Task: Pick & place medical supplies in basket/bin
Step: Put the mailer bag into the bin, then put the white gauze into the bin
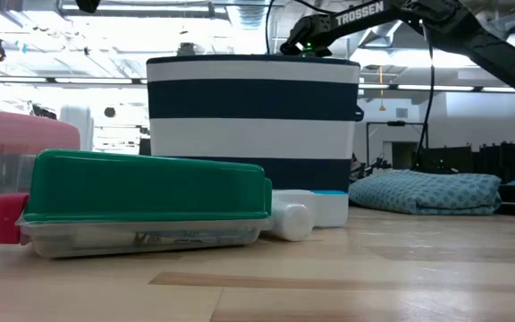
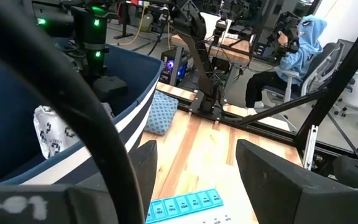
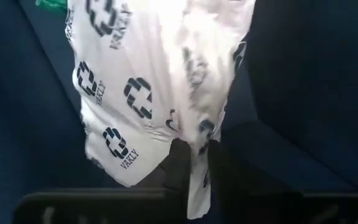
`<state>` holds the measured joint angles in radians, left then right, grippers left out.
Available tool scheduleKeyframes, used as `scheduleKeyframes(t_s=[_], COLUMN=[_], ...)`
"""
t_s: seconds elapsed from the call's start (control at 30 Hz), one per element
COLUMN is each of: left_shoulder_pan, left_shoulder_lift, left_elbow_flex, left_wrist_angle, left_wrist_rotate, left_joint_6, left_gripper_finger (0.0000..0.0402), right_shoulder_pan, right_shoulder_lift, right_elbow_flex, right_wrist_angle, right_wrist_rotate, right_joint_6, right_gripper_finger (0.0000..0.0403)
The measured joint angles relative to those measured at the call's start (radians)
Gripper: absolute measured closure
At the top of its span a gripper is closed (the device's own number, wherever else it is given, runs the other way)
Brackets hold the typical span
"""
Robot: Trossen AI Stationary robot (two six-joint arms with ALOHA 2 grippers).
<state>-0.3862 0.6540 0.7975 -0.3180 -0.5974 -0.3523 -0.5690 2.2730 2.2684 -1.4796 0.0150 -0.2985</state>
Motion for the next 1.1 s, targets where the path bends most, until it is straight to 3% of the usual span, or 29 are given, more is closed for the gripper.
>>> scheduleKeyframes(t_s=[0.53, 1.1], left_shoulder_pan=[0.000, 0.000], left_shoulder_lift=[0.000, 0.000], left_elbow_flex=[0.000, 0.000], left_wrist_angle=[0.000, -0.013], left_wrist_rotate=[0.017, -0.041], left_joint_6=[0.000, 0.023], left_gripper_finger=[0.0191, 0.0191], right_shoulder_pan=[0.013, 0.013], right_shoulder_lift=[0.000, 0.000], right_elbow_flex=[0.000, 0.000], right_wrist_angle=[0.000, 0.000], right_wrist_rotate=[0.013, 0.013], right_joint_6=[0.002, 0.011], right_gripper_finger=[0.0240, 0.0192])
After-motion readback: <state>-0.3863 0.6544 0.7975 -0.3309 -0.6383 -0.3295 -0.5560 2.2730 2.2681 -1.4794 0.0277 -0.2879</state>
